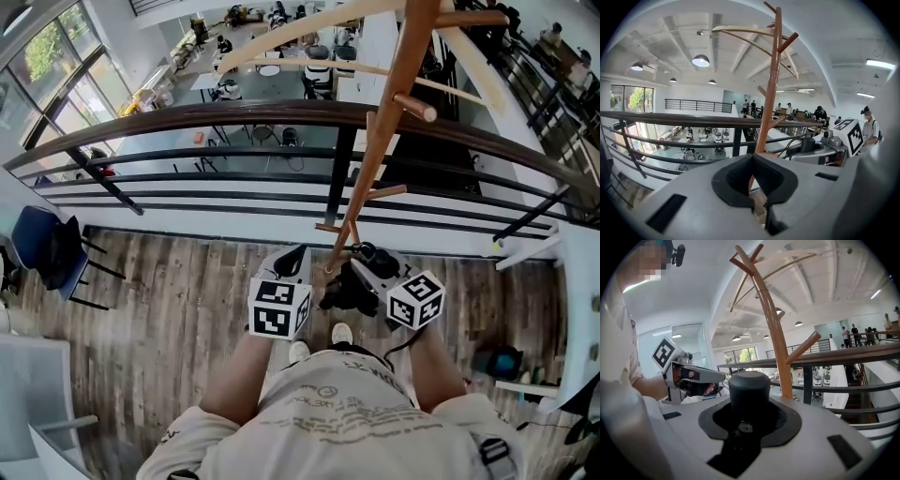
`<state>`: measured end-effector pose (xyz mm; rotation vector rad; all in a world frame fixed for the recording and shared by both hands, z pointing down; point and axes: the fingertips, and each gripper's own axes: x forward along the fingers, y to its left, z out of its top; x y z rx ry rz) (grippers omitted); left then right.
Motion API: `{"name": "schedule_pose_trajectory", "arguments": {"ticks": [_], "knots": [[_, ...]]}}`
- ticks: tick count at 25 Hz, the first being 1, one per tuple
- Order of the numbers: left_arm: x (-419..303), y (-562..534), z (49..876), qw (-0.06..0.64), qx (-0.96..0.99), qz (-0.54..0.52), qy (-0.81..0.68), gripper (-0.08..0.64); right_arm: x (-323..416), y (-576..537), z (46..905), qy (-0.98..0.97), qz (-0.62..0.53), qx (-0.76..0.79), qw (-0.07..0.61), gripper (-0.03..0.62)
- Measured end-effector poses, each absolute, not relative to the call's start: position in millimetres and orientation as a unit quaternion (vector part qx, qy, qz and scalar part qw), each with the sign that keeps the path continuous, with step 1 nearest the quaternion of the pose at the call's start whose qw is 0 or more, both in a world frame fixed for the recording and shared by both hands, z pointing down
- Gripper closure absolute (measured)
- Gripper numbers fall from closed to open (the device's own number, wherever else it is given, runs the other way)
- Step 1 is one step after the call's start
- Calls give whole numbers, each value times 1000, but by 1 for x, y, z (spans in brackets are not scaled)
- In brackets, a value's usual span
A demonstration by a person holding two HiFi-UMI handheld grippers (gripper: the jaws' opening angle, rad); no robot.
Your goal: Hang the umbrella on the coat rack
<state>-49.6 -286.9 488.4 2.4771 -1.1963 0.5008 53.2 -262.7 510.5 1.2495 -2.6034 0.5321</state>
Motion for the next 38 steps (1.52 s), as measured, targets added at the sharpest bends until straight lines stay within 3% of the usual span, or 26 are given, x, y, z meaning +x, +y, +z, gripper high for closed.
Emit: {"name": "schedule_pose_trajectory", "arguments": {"ticks": [38], "knots": [[-23, -292, 496, 156, 846, 217, -461, 555, 115, -313, 583, -854, 264, 437, 101, 466]]}}
